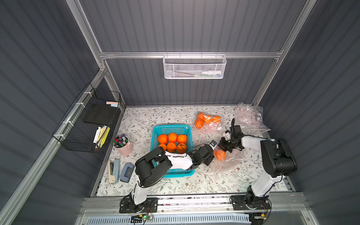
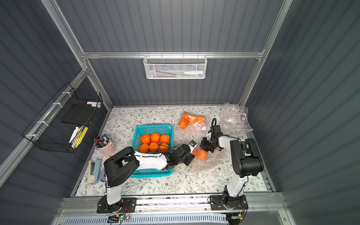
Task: Open the zip-top bag and take out the orange
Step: Pick up the orange from the zipper food storage bag.
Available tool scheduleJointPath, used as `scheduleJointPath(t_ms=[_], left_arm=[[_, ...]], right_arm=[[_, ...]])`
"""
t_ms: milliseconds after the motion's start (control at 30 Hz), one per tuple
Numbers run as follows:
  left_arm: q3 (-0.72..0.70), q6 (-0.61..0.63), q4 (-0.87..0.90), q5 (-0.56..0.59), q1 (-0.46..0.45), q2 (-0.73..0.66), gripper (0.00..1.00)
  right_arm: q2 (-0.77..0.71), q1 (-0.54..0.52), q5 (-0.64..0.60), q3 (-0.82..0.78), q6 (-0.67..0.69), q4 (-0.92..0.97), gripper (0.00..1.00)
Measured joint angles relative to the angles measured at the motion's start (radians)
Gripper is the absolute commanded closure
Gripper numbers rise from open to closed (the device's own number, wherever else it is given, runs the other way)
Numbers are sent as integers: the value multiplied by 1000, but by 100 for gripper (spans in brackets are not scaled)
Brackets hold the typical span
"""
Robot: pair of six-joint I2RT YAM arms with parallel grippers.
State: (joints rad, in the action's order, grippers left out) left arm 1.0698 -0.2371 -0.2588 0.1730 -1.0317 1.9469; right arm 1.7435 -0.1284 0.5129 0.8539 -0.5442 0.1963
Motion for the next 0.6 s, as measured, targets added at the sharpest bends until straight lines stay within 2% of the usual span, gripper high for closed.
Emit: scheduleJointPath(t_ms=[167, 600], left_arm=[[-37, -10, 69, -87, 0, -70, 62], [-23, 10, 418, -468, 22, -223, 55]], right_arm=[[0, -4, -6, 0, 3, 1, 93], [0, -4, -8, 0, 3, 1, 93]])
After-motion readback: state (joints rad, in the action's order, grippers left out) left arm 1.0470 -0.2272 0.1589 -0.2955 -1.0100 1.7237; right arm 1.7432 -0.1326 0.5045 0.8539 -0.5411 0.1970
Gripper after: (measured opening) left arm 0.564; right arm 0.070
